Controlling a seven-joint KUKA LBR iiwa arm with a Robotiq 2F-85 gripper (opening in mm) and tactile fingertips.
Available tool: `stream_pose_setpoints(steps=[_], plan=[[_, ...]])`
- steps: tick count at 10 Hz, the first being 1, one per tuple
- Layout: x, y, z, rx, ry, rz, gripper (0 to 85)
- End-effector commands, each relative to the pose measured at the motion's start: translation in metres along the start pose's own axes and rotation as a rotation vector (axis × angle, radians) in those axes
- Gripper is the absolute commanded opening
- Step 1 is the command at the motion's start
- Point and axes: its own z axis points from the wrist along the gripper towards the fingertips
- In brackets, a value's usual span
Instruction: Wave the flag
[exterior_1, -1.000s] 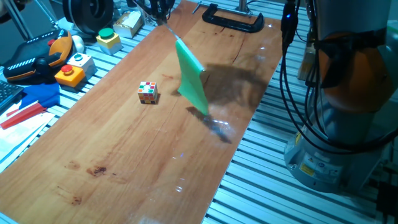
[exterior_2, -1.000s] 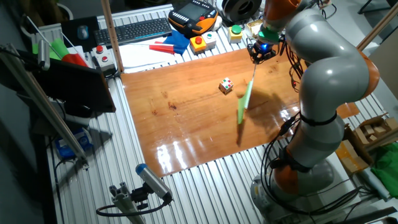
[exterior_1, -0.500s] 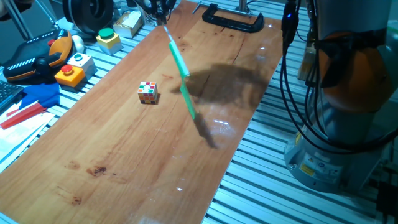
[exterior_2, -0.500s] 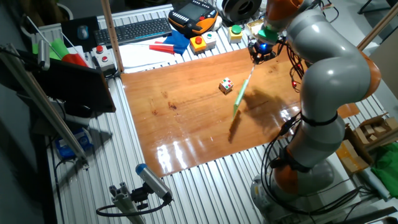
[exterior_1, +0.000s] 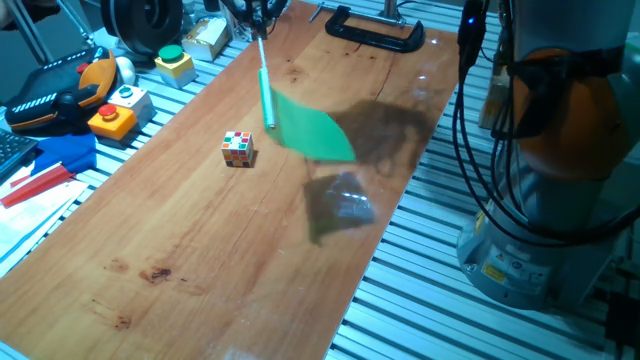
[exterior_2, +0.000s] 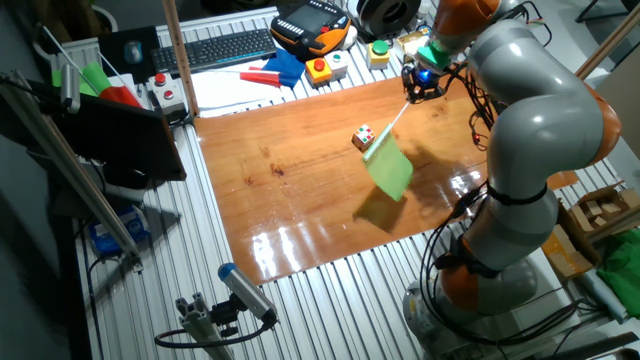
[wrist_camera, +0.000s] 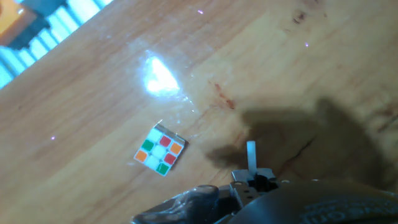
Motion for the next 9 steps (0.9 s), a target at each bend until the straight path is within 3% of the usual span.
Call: stream_pose_setpoints(steps=[1,4,6,8,9], plan=[[0.0001,0.0000,0.0000,-0.047,-0.068,1.084,0.7],[0.0001,0.0000,0.0000,-0.086,-0.080,1.381,0.7],[0.0001,0.0000,0.0000,-0.150,-0.114,1.585,0.7],[0.0001,0.0000,0.0000,-0.197,-0.127,1.766,0.7],[0.0001,0.0000,0.0000,-0.184,-0.116,1.769,0.7]])
